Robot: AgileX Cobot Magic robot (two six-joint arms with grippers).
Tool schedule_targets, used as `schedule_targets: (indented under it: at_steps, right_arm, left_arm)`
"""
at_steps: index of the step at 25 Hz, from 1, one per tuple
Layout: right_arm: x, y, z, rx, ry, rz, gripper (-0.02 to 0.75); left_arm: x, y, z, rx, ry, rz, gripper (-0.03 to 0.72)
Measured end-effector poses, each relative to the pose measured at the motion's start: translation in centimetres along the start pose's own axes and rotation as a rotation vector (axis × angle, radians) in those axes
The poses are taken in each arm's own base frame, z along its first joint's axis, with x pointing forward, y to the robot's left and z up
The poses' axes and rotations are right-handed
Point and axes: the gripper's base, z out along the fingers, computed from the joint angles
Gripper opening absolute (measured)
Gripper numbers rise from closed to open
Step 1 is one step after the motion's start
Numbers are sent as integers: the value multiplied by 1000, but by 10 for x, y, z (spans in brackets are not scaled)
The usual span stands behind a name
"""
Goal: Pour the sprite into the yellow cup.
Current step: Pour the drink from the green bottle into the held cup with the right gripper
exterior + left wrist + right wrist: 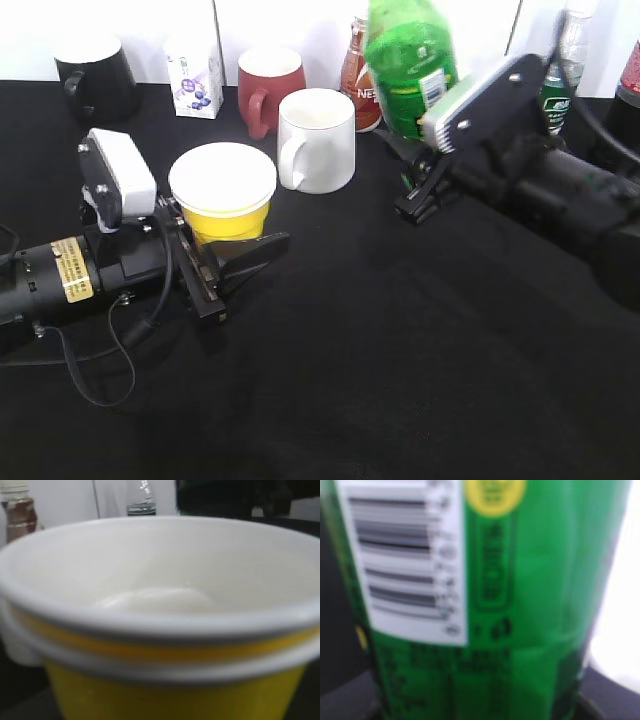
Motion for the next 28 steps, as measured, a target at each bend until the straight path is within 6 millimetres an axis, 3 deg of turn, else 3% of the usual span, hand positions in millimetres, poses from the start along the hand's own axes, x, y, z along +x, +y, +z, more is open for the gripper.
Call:
schedule_targets:
  at_steps: [9, 18, 28]
  right_arm:
    - [-11, -8, 15, 35, -32, -632, 429]
    - [-12, -9, 15, 57, -37, -908, 428]
    - [-16, -13, 14, 124, -44, -1081, 428]
  left_arm:
    - [1, -6, 0, 62, 12, -33, 448]
    - [4, -8, 0, 88, 44, -40, 448]
    - [5, -12, -1, 125, 57, -24, 448]
